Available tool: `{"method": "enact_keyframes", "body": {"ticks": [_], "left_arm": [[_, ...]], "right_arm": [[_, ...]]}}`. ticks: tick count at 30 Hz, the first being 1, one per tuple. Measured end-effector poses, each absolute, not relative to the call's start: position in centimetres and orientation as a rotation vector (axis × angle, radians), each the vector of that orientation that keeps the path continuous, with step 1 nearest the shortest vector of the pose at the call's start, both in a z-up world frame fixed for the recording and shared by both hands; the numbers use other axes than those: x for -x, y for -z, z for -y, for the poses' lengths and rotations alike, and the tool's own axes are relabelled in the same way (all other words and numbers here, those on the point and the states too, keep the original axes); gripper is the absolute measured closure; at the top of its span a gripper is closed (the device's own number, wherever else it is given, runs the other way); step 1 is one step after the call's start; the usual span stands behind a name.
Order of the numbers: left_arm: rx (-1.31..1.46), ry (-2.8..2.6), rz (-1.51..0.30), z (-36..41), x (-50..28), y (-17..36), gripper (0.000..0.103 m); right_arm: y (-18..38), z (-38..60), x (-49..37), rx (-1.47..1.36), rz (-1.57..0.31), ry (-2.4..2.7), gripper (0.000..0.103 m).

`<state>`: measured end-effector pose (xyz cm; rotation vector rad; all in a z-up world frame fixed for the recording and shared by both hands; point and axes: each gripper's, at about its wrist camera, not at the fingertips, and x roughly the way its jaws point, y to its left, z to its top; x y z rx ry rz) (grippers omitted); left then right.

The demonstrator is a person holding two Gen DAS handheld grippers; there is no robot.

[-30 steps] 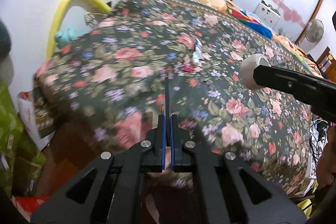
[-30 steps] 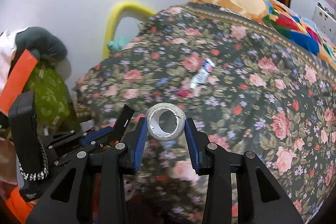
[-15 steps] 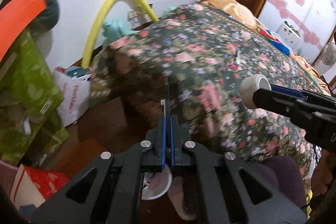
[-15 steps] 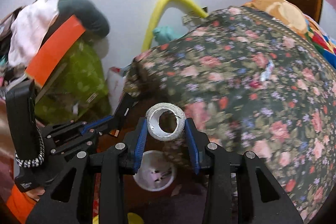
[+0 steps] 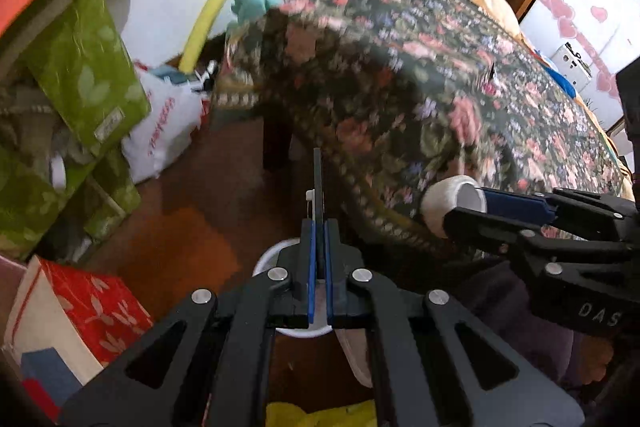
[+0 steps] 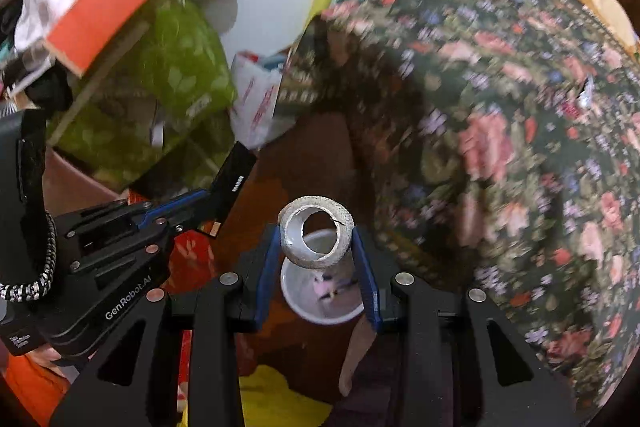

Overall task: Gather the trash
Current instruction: 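Open both tools to drop the stick and tape roll into the bowl, then move both tools back over the bed toward the remaining items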

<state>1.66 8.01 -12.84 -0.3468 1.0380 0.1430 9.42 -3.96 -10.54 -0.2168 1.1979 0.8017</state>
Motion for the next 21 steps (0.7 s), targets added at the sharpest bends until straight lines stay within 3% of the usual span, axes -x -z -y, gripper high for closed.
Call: {"method": "enact_keyframes", "body": {"ticks": [8, 12, 19, 21], "left_arm": [[0.39, -0.141, -1.128, -8.4, -1.3, 16.8, 0.101], [0.402, -0.145, -1.153, -8.6, -1.5, 17.8, 0.101], [0.425, -0.129, -1.187, -8.2, -2.7, 19.3, 0.1], [0.419, -0.129, -1.204, -7.9, -3.1, 19.5, 0.094]], "right_arm": [[14.0, 2.0, -9.2, 0.284, -1.308, -0.826, 0.068], [14.9, 1.8, -9.7, 0.265, -1.375, -0.844, 0.063], [14.3, 2.5, -10.2, 0.265, -1.353, -0.817, 0.063], [13.9, 2.8, -10.3, 0.268, -1.336, -0.806, 0.063]]}}
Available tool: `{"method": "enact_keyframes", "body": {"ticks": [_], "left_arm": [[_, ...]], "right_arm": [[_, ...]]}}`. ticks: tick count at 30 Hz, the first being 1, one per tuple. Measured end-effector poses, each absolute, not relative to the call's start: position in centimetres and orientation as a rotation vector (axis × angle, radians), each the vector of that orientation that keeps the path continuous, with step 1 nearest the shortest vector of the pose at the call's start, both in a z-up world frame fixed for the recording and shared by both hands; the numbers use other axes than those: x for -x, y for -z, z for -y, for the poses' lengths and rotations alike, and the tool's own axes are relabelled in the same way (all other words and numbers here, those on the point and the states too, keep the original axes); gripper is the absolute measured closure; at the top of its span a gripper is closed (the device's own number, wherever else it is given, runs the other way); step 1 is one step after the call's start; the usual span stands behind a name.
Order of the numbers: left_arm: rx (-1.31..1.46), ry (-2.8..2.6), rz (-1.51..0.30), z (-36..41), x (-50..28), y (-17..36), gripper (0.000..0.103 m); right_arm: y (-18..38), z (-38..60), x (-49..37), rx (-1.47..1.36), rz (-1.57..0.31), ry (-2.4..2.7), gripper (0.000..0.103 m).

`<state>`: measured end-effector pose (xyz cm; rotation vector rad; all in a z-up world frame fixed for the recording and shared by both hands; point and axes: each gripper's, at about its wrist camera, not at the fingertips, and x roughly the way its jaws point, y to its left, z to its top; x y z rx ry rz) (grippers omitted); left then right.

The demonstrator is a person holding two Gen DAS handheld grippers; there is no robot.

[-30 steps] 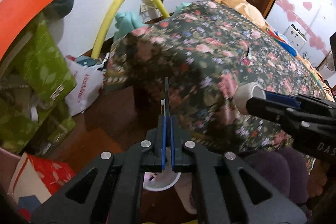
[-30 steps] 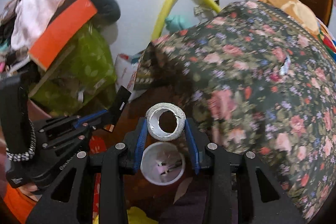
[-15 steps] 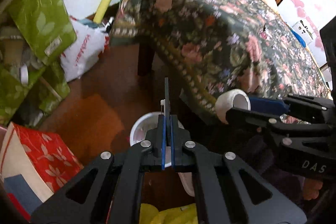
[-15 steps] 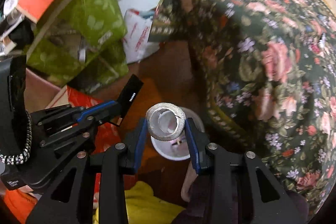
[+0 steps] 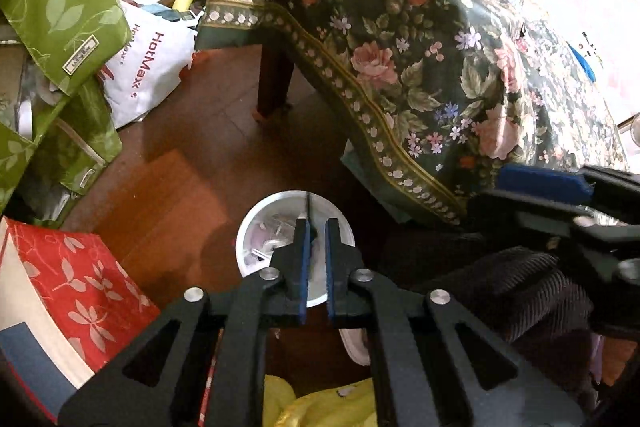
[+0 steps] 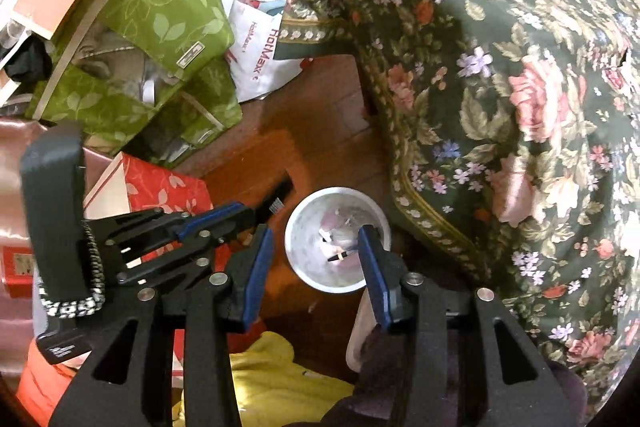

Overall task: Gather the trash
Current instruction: 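Move both tools back over the bed toward the remaining items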

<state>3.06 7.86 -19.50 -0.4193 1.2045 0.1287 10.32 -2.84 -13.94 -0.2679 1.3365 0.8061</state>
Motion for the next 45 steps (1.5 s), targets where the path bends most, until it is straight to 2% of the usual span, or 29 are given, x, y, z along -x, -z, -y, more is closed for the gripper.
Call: {"method": "enact_keyframes", "body": {"ticks": [1, 3, 8, 15, 17, 20, 24, 27, 29, 30, 31, 37, 45], "left_arm": [[0.409, -0.13, -1.216, -7.7, -3.3, 19.6, 0.089], [0.385, -0.138, -1.225, -7.3, -3.5, 19.7, 0.088], [0.339, -0.13, -1.212, -6.4, -3.5, 18.5, 0.088], [0.295, -0.127, -1.113, -5.1, -3.6, 14.3, 0.088], [0.282, -0.126, -1.085, -4.7, -3.8, 13.1, 0.085], [0.271, -0.119, -1.022, -3.9, -4.4, 10.9, 0.076], [0.252, -0.102, -0.932, -2.5, -5.6, 7.9, 0.054], [0.237, -0.093, -0.878, -1.3, -7.0, 6.2, 0.043], [0.233, -0.091, -0.854, -0.8, -7.9, 5.4, 0.036], [0.231, -0.089, -0.834, -0.4, -8.7, 4.9, 0.034], [0.231, -0.084, -0.823, -0.2, -9.2, 4.6, 0.033], [0.199, -0.041, -0.809, 2.5, -14.3, 4.2, 0.03], [0.145, 0.035, -0.853, 7.1, -21.8, 6.8, 0.03]], "right_arm": [[13.8, 3.0, -10.4, 0.277, -1.324, -0.8, 0.063], [13.5, 3.2, -10.4, 0.299, -1.304, -0.79, 0.062], [12.4, 4.2, -10.3, 0.311, -1.254, -0.78, 0.062], [9.5, 6.2, -10.7, 0.276, -1.132, -0.749, 0.062], [8.5, 7.0, -11.1, 0.257, -1.098, -0.739, 0.062], [7.2, 8.4, -12.0, 0.234, -1.054, -0.718, 0.062], [5.5, 10.7, -13.3, 0.206, -0.991, -0.667, 0.063], [4.4, 12.6, -14.5, 0.2, -0.94, -0.613, 0.062], [3.8, 14.1, -15.6, 0.196, -0.918, -0.569, 0.051], [3.6, 14.8, -16.1, 0.187, -0.906, -0.554, 0.037], [3.4, 15.7, -16.7, 0.172, -0.887, -0.53, 0.029], [3.2, 20.1, -20.6, 0.145, -0.862, -0.419, 0.027], [5.3, 25.3, -27.9, 0.051, -0.932, -0.356, 0.027]]}}
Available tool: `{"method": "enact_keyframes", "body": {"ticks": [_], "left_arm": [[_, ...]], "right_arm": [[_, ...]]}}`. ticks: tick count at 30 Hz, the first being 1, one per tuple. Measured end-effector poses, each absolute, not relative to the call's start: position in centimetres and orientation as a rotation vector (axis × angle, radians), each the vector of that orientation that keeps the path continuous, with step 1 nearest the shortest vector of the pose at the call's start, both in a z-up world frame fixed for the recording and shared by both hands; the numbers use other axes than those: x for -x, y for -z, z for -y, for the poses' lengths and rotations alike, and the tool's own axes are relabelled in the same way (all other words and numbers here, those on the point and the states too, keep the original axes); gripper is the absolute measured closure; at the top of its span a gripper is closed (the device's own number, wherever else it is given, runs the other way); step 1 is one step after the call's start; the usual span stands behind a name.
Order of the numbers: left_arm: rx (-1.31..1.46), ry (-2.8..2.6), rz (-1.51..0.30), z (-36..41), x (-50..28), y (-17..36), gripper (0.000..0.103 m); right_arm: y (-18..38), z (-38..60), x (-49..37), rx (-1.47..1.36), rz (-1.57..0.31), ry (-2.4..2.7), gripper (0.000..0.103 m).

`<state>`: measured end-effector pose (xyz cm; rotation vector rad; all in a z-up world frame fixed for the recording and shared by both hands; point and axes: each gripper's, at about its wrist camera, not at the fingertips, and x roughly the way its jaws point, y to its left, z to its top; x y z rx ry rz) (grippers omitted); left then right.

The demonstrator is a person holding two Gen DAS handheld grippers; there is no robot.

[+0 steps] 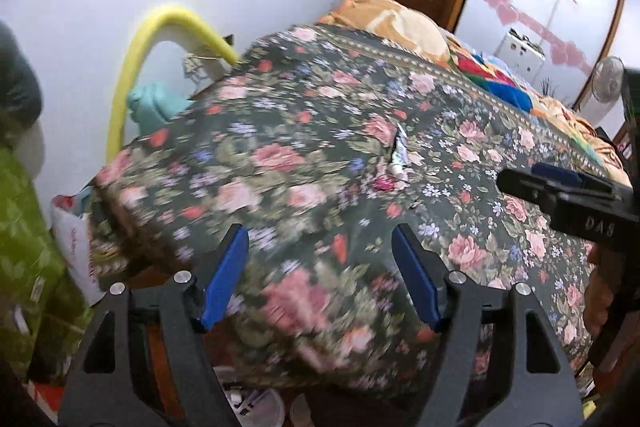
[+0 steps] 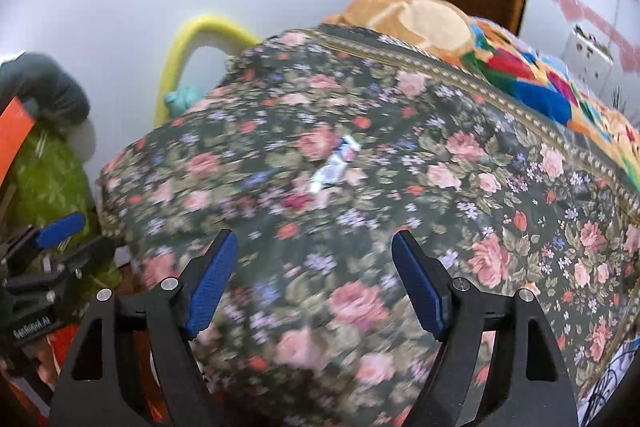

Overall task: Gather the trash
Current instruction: 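Move both tools back over the bed toward the remaining items, then grasp the pink hair clip with the left tool while the right tool grasps the white toothpaste tube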

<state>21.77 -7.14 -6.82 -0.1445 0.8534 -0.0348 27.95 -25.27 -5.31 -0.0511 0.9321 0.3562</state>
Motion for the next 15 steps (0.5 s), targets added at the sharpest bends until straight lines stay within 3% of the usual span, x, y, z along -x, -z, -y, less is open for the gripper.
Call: {"method": "enact_keyframes", "body": {"ticks": [12, 15], "left_arm": [[0.266, 0.119, -0.97, 9.9, -30.8, 12.9, 0.03], [0.265, 0.134, -0.955, 10.3, -31.4, 13.4, 0.036]], "right_arm": [[12.4, 24.5, -38.3, -0.124, -1.146, -0.397, 0.027], [14.2, 23.2, -39.7, -0.149, -1.192, -0.407, 0.04]]}}
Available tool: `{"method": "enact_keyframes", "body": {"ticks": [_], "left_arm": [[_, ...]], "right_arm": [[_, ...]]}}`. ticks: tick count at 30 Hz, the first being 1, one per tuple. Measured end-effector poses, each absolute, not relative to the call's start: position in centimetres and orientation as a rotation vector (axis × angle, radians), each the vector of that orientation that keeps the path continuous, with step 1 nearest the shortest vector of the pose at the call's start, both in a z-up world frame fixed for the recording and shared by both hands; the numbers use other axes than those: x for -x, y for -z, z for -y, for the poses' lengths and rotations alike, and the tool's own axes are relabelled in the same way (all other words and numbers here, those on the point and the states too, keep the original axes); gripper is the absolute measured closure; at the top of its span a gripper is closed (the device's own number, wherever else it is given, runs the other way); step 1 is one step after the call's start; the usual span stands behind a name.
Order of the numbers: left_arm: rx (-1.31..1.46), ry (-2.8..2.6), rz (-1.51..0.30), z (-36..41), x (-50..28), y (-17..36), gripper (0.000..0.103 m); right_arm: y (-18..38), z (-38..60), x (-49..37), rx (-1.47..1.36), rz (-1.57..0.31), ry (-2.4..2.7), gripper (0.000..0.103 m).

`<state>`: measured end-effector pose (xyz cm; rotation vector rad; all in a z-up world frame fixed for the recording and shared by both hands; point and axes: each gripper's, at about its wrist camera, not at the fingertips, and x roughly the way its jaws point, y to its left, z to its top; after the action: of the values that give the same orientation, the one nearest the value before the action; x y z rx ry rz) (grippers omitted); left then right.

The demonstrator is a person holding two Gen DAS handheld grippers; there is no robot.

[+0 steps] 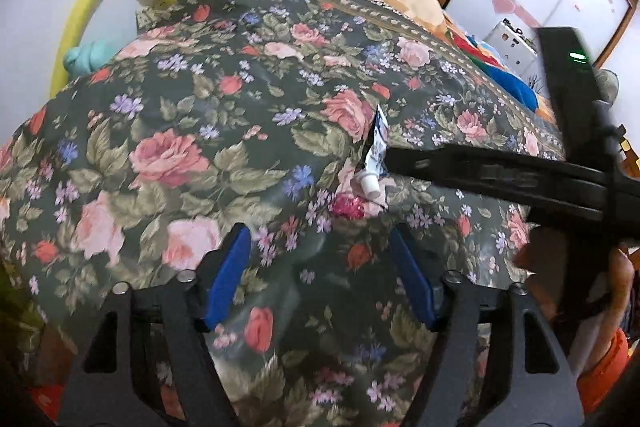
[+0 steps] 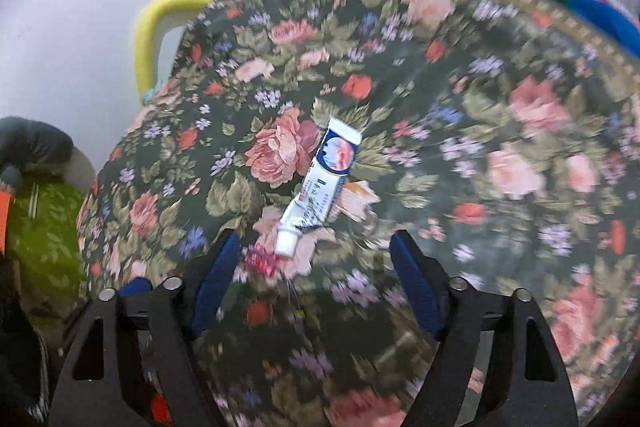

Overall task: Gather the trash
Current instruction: 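Grasp the pink hair clip with the left tool while the right tool grasps the white toothpaste tube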

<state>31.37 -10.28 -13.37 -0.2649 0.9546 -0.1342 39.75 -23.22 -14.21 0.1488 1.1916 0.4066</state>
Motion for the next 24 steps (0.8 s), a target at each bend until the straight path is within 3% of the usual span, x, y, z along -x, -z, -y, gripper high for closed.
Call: {"method": "enact_keyframes", "body": {"ticks": [5, 6, 9, 10, 17, 18, 24], "left_arm": [[0.234, 0.197, -0.975, 11.2, -32.3, 14.3, 0.064], [0.238, 0.212, -0.992, 11.3, -32.5, 14.7, 0.068], [0.242, 0.213, -1.018, 11.5, -32.9, 15.7, 0.068], [0.244, 0.212, -1.024, 11.6, -33.0, 16.0, 0.068], [0.275, 0.222, -1.032, 12.4, -34.8, 16.9, 0.068], [0.275, 0.221, -1.033, 12.7, -35.2, 16.9, 0.068], [0.156, 0.202, -1.019, 14.8, -36.6, 17.3, 0.072]], "right_arm": [[15.5, 21.0, -40.5, -0.075, -1.184, -0.394, 0.057], [15.6, 20.7, -40.6, -0.053, -1.183, -0.392, 0.067], [15.5, 20.9, -40.3, -0.035, -1.163, -0.412, 0.079], [15.2, 21.3, -40.1, -0.049, -1.156, -0.427, 0.088], [14.4, 24.7, -39.2, -0.074, -1.137, -0.412, 0.088], [14.3, 25.4, -38.8, -0.081, -1.138, -0.414, 0.103], [14.0, 27.6, -37.1, -0.063, -1.128, -0.4, 0.102]]}}
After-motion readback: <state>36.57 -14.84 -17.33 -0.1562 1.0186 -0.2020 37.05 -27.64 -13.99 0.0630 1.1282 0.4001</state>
